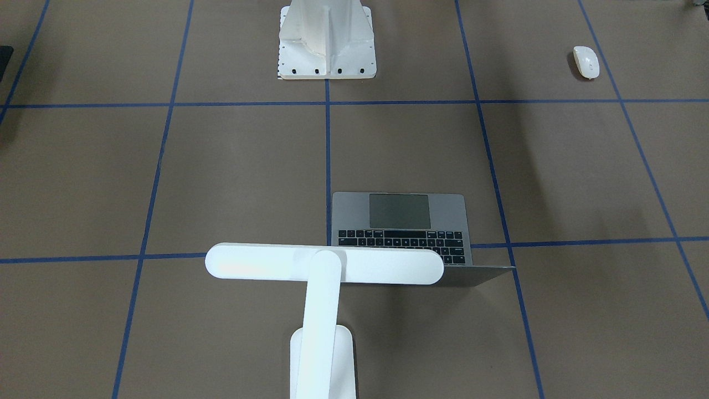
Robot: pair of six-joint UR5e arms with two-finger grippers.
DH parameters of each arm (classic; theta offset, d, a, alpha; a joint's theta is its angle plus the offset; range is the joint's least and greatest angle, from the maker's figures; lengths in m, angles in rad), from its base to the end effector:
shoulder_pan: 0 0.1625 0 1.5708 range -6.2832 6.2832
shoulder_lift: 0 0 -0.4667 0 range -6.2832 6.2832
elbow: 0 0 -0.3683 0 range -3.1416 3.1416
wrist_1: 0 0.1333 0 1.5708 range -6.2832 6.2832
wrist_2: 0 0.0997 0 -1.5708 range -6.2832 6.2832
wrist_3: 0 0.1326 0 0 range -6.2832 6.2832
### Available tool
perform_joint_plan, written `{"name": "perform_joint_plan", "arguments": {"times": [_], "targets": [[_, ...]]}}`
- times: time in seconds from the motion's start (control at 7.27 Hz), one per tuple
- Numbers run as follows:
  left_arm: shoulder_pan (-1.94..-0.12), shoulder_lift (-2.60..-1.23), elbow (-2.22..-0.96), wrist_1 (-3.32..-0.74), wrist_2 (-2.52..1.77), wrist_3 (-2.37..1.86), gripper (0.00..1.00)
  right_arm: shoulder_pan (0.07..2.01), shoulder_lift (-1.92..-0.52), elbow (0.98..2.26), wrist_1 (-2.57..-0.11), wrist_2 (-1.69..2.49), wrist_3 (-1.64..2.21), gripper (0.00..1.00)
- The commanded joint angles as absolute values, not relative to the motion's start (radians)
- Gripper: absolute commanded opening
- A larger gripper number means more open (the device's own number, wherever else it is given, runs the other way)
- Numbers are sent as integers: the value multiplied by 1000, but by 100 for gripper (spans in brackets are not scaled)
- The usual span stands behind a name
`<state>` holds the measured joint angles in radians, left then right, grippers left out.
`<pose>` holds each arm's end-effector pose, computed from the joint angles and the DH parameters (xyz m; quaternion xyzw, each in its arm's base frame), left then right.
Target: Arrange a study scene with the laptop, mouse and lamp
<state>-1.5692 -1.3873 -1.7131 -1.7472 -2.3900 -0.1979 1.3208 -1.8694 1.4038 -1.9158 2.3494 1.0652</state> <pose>-0.0358 -0.3939 0.7128 0.0221 0.4015 -0.0629 0.9134 -0.0086 -0.1961 0.9112 -0.5019 -0.0531 0.4744 0.7212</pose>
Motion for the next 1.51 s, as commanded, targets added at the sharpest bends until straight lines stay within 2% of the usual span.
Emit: {"name": "perform_joint_plan", "arguments": {"times": [0.0, 0.41, 0.55, 1.1, 1.24, 1.38], "targets": [[-1569, -1387, -1713, -1747, -2390, -198, 100, 1313, -1890, 1401, -1916, 2349, 1037, 82], [-1569, -1387, -1720, -1747, -2390, -198, 100, 1298, -1890, 1394, -1916, 2350, 1039, 80], [-1569, -1388, -1721, -1747, -2390, -198, 100, 1295, -1890, 1393, -1916, 2353, 1029, 69], [-1575, -1388, -1736, -1744, -2390, -198, 100, 1293, -1885, 1399, -1914, 2362, 947, 6], [-1575, -1388, -1736, -1744, -2390, -198, 100, 1293, -1884, 1402, -1914, 2394, 937, 0], [-1575, -1390, -1736, -1743, -2390, -198, 100, 1295, -1884, 1411, -1916, 2416, 936, 0]]}}
